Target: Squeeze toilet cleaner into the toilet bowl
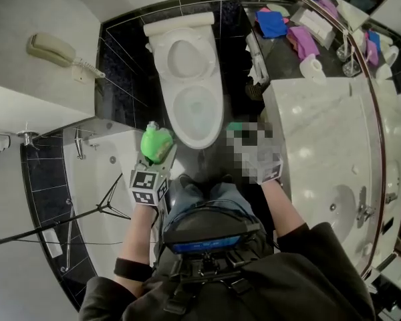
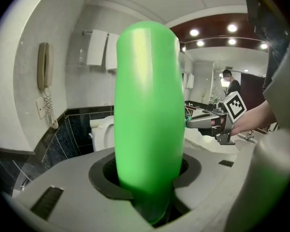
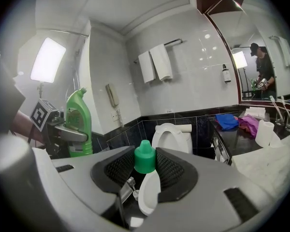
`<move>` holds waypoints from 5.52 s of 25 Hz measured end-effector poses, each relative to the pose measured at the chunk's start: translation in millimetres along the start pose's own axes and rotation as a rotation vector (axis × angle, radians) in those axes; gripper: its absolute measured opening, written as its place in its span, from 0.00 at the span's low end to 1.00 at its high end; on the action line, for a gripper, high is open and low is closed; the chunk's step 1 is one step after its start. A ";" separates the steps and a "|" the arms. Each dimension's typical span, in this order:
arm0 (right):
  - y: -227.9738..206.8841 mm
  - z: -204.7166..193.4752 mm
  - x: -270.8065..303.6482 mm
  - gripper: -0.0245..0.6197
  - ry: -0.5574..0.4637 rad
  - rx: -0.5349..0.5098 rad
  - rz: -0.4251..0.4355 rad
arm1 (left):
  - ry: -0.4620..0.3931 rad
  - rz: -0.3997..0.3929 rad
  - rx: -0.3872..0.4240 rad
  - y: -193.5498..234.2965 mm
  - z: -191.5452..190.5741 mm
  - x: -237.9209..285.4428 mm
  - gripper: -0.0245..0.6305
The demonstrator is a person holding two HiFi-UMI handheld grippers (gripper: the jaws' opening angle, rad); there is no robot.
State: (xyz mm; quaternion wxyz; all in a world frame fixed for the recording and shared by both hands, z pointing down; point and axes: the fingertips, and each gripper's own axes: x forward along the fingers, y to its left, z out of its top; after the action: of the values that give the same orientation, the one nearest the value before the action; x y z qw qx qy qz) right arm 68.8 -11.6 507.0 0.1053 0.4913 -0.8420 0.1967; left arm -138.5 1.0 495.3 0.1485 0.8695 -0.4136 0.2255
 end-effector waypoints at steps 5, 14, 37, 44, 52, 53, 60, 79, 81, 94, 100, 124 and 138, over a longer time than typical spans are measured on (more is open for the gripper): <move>12.9 -5.2 -3.1 0.28 0.009 0.037 -0.024 | -0.012 -0.004 0.012 12.9 -2.0 -12.3 0.33; 27.0 -16.9 1.9 0.28 0.031 0.043 -0.041 | 0.007 0.006 0.038 26.9 -15.9 -17.6 0.33; 60.3 8.0 4.8 0.28 -0.042 0.039 -0.016 | 0.009 -0.097 0.044 30.5 -29.0 -29.5 0.33; 94.2 38.4 24.6 0.28 -0.127 0.086 0.086 | 0.022 -0.233 0.059 38.5 -31.1 -26.8 0.33; 136.0 132.2 39.5 0.28 -0.333 0.134 0.447 | 0.023 -0.516 0.031 0.0 -9.1 -25.1 0.33; 141.3 145.3 38.0 0.28 -0.354 0.140 0.518 | 0.022 -0.551 0.046 -10.2 -3.7 -24.0 0.33; 140.5 215.1 25.0 0.27 -0.453 0.145 0.870 | -0.009 -0.657 0.069 -58.3 38.0 -5.8 0.33; 162.6 238.0 -18.1 0.27 -0.466 -0.017 1.158 | -0.064 -0.808 0.125 -108.3 92.8 -1.4 0.33; 163.2 237.0 -17.6 0.27 -0.468 -0.016 1.155 | -0.063 -0.822 0.120 -110.4 92.9 -1.6 0.33; 158.2 229.0 -17.3 0.27 -0.438 -0.013 1.187 | -0.019 -0.862 0.142 -117.1 86.2 -3.1 0.33; 159.0 228.3 -20.0 0.27 -0.434 0.020 1.198 | -0.014 -0.851 0.138 -116.8 83.6 -0.8 0.33; 149.2 201.0 20.6 0.27 -0.220 0.145 1.013 | -0.074 -0.183 0.308 -43.2 79.2 53.1 0.33; 140.8 163.6 45.3 0.27 0.063 0.433 0.718 | -0.078 0.368 0.533 31.1 59.4 60.4 0.33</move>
State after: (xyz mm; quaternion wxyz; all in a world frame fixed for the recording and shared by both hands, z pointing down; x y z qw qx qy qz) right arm -73.3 -56.4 344.3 -0.0500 0.1713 -0.8952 0.4083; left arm -113.4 -83.9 477.9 -0.1437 0.7963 -0.4958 0.3155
